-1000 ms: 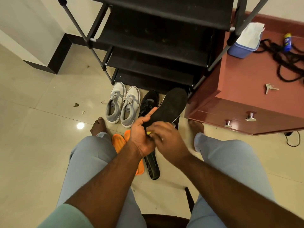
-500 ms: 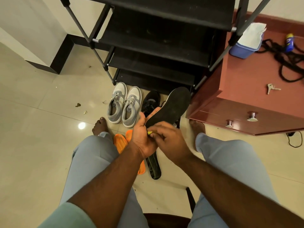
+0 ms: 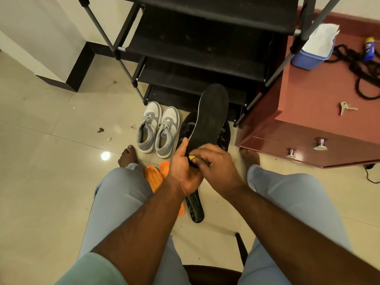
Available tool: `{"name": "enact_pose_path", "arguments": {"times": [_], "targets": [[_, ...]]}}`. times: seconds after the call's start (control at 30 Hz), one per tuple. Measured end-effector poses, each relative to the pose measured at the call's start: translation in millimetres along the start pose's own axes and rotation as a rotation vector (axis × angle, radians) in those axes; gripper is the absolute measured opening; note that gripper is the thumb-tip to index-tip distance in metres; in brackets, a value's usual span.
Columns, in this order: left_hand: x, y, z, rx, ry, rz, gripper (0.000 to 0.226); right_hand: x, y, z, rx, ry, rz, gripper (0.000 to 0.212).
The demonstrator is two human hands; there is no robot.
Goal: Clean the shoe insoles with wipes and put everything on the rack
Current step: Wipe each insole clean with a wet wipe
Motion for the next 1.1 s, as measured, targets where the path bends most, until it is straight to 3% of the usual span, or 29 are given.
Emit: {"name": "enact_pose_path", "arguments": {"times": [0.13, 0.2, 0.3, 0.43, 0.53, 0.6, 0.77, 0.83, 0.93, 1.1], "targets": [[4.6, -1.8, -7.2, 0.017, -0.071, 0.017, 0.052, 0.1, -6.1, 3.8, 0.039, 0.048, 0.129, 0.024], [3.3, -2.3, -13.8, 0.032, -0.112, 0.011, 0.056, 2.3, -3.1, -5.7, 0.168, 0.106, 0.186, 0.024], [-0.3, 0.7, -19.1, 0.03, -0.137, -0.054, 0.055, 0.8, 3.9, -20.2, 0.29, 0.109, 0.16, 0.023], [0.0, 4.6, -14.6, 0.014, -0.1, -0.081, 0.063, 8.0, -8.0, 1.7, 0.154, 0.179, 0.217, 0.02], [-0.2, 5.1, -17.8, 0.024, -0.135, -0.106, 0.056, 0.9, -2.0, -9.1, 0.223, 0.193, 0.196, 0.02], [-2.2, 5.3, -18.3, 0.035, -0.156, -0.097, 0.055, -6.1, 7.0, -18.4, 0.293, 0.151, 0.142, 0.021], [3.4, 1.5, -11.9, -0.016, -0.134, -0.031, 0.052, 4.0, -5.5, 10.1, 0.209, 0.264, 0.244, 0.022], [7.7, -2.5, -8.7, -0.045, -0.138, 0.004, 0.046, -6.2, 2.1, -6.4, 0.261, 0.193, 0.181, 0.022], [14.1, -8.2, -9.0, -0.115, -0.106, 0.081, 0.057, -13.4, 14.8, -22.8, 0.276, 0.123, 0.105, 0.022], [15.0, -8.5, -21.9, -0.22, -0.073, 0.143, 0.074, 1.8, 12.8, -1.3, 0.136, 0.244, 0.201, 0.018]]}}
Point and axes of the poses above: each hand's wrist, its own x-axis away from the middle knuckle, its own y-axis out of the back of the hand, z = x × y, the point moved 7 cm from there along -x, towards the middle knuckle, and after that the axes turned 11 degrees about -z, right-handed, at the moved point
